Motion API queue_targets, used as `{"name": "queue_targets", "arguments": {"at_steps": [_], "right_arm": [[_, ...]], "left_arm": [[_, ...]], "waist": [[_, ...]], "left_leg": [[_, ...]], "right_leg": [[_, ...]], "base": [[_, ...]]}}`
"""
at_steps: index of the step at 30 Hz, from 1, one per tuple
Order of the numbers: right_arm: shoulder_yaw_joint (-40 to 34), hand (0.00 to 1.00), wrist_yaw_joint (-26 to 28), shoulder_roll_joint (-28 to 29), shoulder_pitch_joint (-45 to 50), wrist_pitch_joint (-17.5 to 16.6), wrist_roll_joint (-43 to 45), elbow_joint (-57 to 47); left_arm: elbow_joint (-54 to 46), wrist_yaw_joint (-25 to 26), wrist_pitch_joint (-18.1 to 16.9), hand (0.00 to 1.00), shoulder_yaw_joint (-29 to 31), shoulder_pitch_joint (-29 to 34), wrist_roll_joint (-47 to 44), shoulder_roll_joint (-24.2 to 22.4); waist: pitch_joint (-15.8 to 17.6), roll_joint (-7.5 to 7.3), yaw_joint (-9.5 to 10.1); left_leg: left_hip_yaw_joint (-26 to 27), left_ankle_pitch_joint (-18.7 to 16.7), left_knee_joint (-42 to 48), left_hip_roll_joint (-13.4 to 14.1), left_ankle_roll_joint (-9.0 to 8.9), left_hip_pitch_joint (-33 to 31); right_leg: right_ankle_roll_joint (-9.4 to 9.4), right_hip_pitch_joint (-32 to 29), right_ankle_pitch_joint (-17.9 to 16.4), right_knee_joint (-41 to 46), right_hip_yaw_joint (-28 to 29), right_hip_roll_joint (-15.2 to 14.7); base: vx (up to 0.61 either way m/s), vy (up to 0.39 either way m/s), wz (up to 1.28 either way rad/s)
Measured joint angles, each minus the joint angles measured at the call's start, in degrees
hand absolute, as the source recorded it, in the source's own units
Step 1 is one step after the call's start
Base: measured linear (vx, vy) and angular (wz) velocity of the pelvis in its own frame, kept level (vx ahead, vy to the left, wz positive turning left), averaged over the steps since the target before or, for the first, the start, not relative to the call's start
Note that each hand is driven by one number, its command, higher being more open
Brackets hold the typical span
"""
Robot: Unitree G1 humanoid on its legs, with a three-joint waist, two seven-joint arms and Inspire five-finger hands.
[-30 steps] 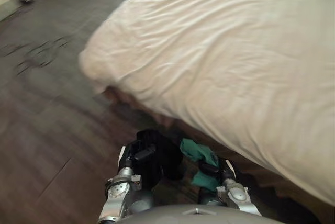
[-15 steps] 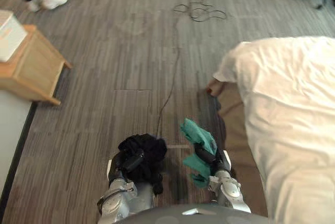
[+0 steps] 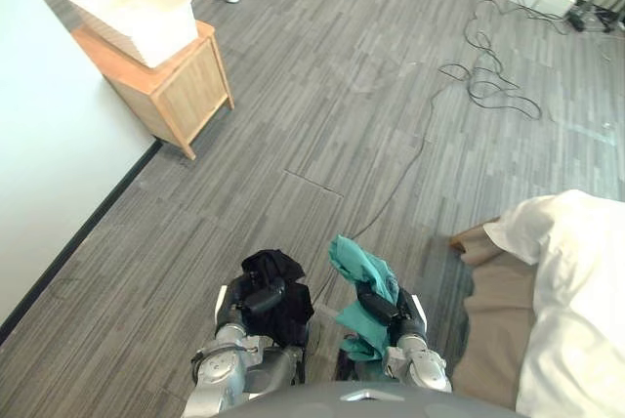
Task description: Tidy up the quilt and then pick up the clothes from the bed and put them into the laundry hamper
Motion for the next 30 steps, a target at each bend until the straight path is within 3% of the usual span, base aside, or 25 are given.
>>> {"name": "queue_targets", "arguments": {"at_steps": [1,6,8,9,14,18,21,22,23,24,25,26,27,28,30], "right_arm": [[0.1,0.0,0.0,0.2,0.4,-0.1,0.0,0.0],[-0.1,0.0,0.2,0.1,2.8,-0.1,0.3,0.1],[-0.9,0.0,0.2,0.0,3.3,-0.1,0.3,0.1],[-0.8,0.0,1.2,0.1,3.0,-0.1,0.3,-0.3],[-1.0,0.0,1.2,0.1,2.6,-0.2,0.3,0.5],[-4.0,0.0,1.0,0.2,-2.7,0.2,0.3,8.6],[-7.8,0.0,-0.4,0.1,-8.2,0.4,0.4,16.7],[-9.1,0.0,-1.3,0.0,-10.3,0.8,0.4,19.2],[-10.0,0.0,-1.7,-0.3,-11.3,1.1,0.4,20.2],[-10.3,0.0,-2.3,-1.7,-12.3,1.6,0.4,21.0],[-10.2,0.0,-2.5,-2.5,-13.0,1.8,0.4,21.7],[-10.3,0.0,-2.9,-4.5,-13.6,2.9,0.4,22.5],[-10.6,0.0,-3.1,-5.3,-13.7,3.1,0.4,22.9],[-10.9,0.0,-3.6,-6.5,-13.8,3.4,0.5,23.2],[-11.5,0.0,-3.9,-6.7,-14.0,3.5,0.5,23.2]], "left_arm": [[-0.5,0.0,0.0,0.0,-0.9,1.0,0.0,0.0],[-0.6,-1.7,0.0,0.0,-2.8,1.2,0.0,0.3],[-0.6,-2.6,0.0,0.0,-3.7,1.0,0.0,0.3],[-0.5,-3.5,0.0,0.0,-6.0,3.4,0.0,1.2],[0.0,-3.5,0.0,0.0,-5.9,3.1,0.0,1.2],[7.8,-3.9,0.0,0.0,-3.1,-1.2,-0.1,1.0],[15.0,-4.5,0.1,0.0,1.3,-4.4,-0.6,0.3],[17.4,-4.6,0.1,0.0,3.2,-5.7,-1.4,0.2],[18.7,-4.6,0.2,0.0,4.8,-6.6,-3.1,-0.2],[19.8,-4.6,0.2,0.0,7.5,-7.5,-5.1,-1.2],[20.3,-4.5,0.2,0.0,8.6,-7.9,-6.2,-1.6],[20.6,-4.5,0.4,0.0,9.4,-8.9,-8.4,-2.4],[20.7,-4.5,0.4,0.0,9.4,-9.4,-9.1,-2.5],[20.7,-4.5,0.5,0.0,9.6,-9.2,-9.3,-2.7],[20.8,-4.4,0.7,0.0,10.8,-8.8,-9.6,-2.7]], "waist": [[-0.1,0.25,0.21],[-0.3,0.37,-0.26],[-0.5,0.32,-0.95],[-2.8,0.97,-2.19],[-2.8,0.98,-2.2],[-2.8,1.02,-2.27],[-2.8,1.61,-2.28],[-2.5,1.83,-2.23],[-1.9,2.36,-2.09],[-0.8,3.89,-1.77],[0.0,4.69,-1.6],[2.0,6.46,-0.76],[2.5,6.91,-0.68],[2.6,8.42,0.32],[2.7,8.84,0.53]], "left_leg": [[0.5,-0.5,-0.2,0.4,-0.98,0.6],[1.6,-1.7,-3.0,1.3,-1.65,4.4],[1.8,-1.9,-3.2,1.3,-1.5,5.3],[2.6,-1.6,-4.5,1.0,-0.35,7.9],[2.9,-1.6,-4.5,1.0,-0.36,8.1],[3.6,-1.7,-4.5,1.1,-0.49,9.9],[4.7,-2.6,-3.4,1.2,-1.71,10.9],[5.2,-5.2,2.0,1.1,-4.0,8.2],[6.1,-7.7,8.4,1.4,-5.53,5.0],[7.7,-10.8,17.1,2.6,-8.35,1.3],[8.5,-11.4,21.6,3.1,-9.23,-0.4],[10.3,-10.8,31.3,4.2,-10.14,-4.6],[10.5,-11.0,34.4,4.5,-9.84,-6.1],[11.6,-13.0,37.9,6.0,-7.18,-8.4],[12.4,-14.9,33.4,8.8,-6.3,-10.0]], "right_leg": [[-0.01,1.3,0.4,-1.9,0.3,0.6],[-0.26,5.6,1.1,-6.0,0.7,1.6],[-0.25,6.6,1.1,-7.0,1.0,1.7],[0.15,9.8,1.7,-10.0,2.1,2.1],[0.15,9.9,1.7,-10.0,2.2,2.1],[0.33,11.8,1.8,-10.4,2.4,2.1],[0.54,13.1,2.0,-10.6,3.6,2.1],[0.34,13.0,2.5,-10.7,3.6,1.8],[0.27,13.1,2.6,-11.0,3.5,1.7],[-0.46,13.6,2.1,-11.1,3.3,2.1],[-0.7,14.0,1.9,-11.3,3.3,2.2],[-1.28,15.7,1.5,-11.5,3.5,2.1],[-1.32,15.7,1.5,-11.7,3.5,1.8],[-1.28,15.5,1.3,-11.9,3.7,1.6],[-1.16,14.6,1.2,-12.5,4.0,0.6]], "base": [[0.12,-0.124,-0.14],[0.09,-0.096,-0.15],[0.11,-0.037,-0.08],[0.02,-0.005,-0.03],[0.0,0.0,-0.02],[-0.02,-0.018,-0.08],[-0.09,-0.066,-0.18],[-0.08,-0.04,0.0],[-0.14,-0.069,0.02],[-0.09,-0.05,0.03],[-0.2,-0.032,0.08],[-0.13,0.021,0.11],[-0.19,0.052,-0.01],[-0.06,0.071,-0.17],[0.03,0.098,-0.22]]}}
